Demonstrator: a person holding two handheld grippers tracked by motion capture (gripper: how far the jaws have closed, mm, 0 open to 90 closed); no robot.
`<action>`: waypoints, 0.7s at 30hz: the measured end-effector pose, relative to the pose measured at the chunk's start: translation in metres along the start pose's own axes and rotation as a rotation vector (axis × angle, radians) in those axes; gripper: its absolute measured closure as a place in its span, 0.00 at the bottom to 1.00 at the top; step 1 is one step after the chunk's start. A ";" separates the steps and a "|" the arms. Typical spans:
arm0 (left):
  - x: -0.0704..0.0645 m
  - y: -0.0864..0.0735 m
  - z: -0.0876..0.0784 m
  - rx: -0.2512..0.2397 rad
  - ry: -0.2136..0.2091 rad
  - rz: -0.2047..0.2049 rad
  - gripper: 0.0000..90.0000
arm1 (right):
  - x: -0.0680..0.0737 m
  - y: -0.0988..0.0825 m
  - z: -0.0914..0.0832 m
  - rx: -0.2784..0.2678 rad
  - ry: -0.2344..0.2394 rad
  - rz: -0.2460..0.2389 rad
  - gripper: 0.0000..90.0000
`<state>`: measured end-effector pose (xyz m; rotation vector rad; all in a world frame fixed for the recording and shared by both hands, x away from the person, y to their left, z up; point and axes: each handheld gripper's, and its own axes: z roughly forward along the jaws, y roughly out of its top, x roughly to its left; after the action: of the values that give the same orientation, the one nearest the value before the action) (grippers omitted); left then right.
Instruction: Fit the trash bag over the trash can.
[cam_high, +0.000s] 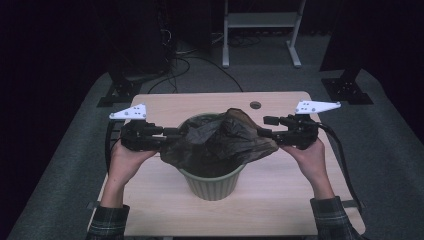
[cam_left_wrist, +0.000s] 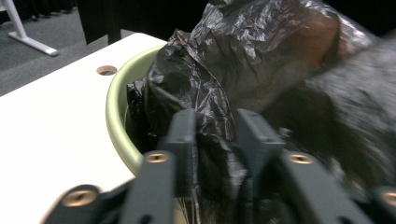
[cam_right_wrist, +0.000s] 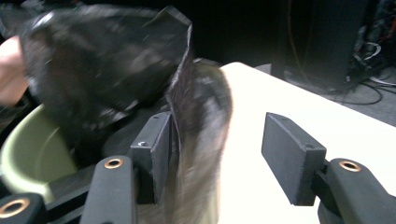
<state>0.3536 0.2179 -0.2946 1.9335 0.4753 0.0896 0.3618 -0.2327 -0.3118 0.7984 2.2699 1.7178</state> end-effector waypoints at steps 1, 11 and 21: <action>0.000 0.000 -0.001 0.001 -0.004 0.001 0.84 | -0.004 0.001 0.000 -0.011 -0.007 0.006 0.46; 0.002 -0.001 -0.009 0.005 -0.007 0.002 1.00 | -0.037 0.001 0.016 0.008 -0.014 0.106 0.46; 0.003 -0.002 -0.009 0.004 -0.014 0.002 1.00 | -0.059 -0.005 0.027 0.035 -0.054 0.171 0.44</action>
<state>0.3532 0.2277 -0.2928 1.9373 0.4643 0.0763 0.4220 -0.2415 -0.3347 1.0608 2.2602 1.7069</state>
